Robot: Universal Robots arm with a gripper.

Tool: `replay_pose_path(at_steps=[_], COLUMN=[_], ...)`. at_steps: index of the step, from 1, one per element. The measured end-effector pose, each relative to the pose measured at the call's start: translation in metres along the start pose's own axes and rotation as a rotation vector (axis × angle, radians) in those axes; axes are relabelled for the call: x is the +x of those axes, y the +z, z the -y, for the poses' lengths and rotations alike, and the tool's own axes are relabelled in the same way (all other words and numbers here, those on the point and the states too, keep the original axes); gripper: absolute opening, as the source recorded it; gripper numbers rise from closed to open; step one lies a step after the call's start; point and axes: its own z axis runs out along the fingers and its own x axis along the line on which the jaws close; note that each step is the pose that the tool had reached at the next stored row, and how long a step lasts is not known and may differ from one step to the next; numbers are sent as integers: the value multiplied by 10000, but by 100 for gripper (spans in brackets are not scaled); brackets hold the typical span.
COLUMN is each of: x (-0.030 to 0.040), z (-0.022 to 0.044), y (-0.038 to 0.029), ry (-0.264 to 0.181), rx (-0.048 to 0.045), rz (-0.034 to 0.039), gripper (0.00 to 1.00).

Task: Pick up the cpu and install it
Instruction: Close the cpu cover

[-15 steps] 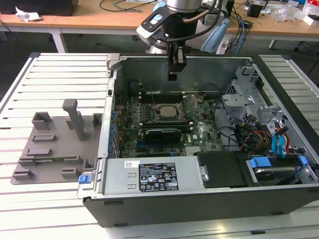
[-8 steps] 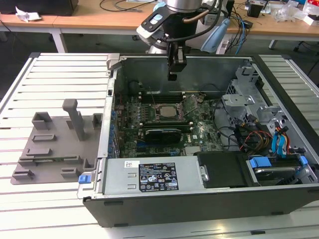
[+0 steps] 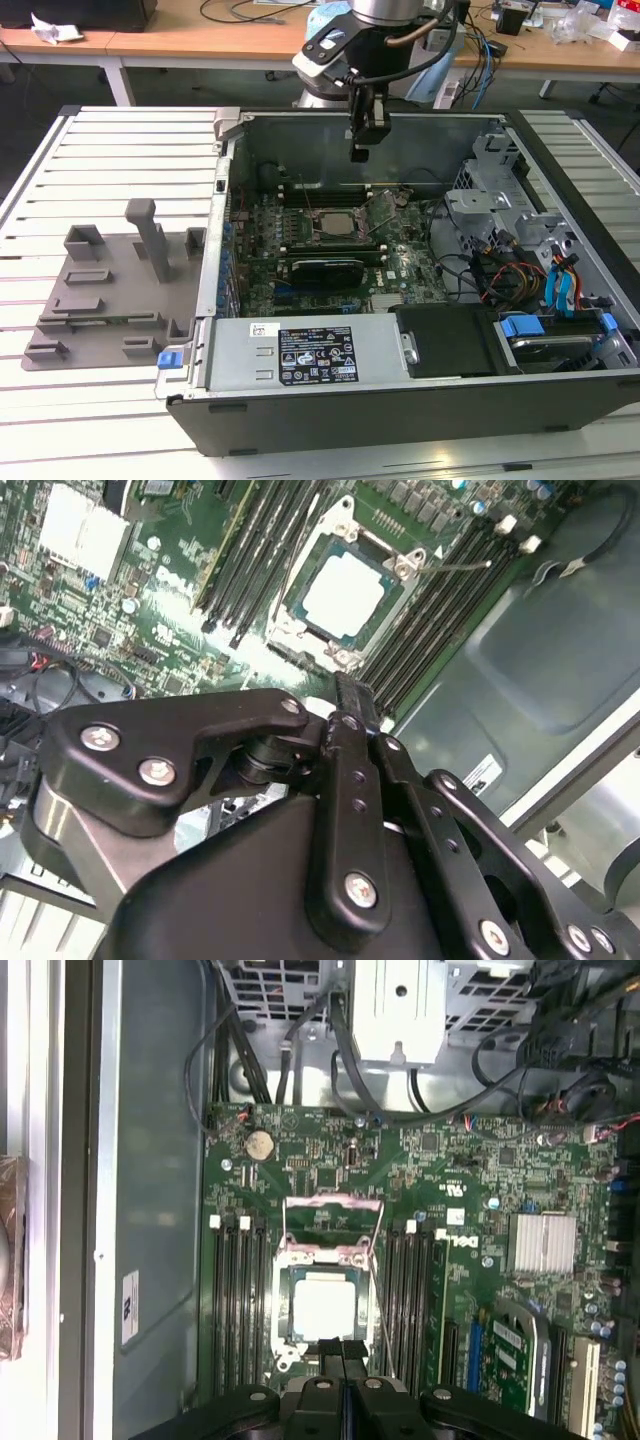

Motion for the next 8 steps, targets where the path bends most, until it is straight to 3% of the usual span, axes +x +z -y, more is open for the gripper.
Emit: replay_pose_path(at_steps=[4,8], x=[-8,-12], z=[-217,-352], y=[-3,-5], ry=[2,-2], rx=[7,13], rz=[2,12], gripper=[11,11])
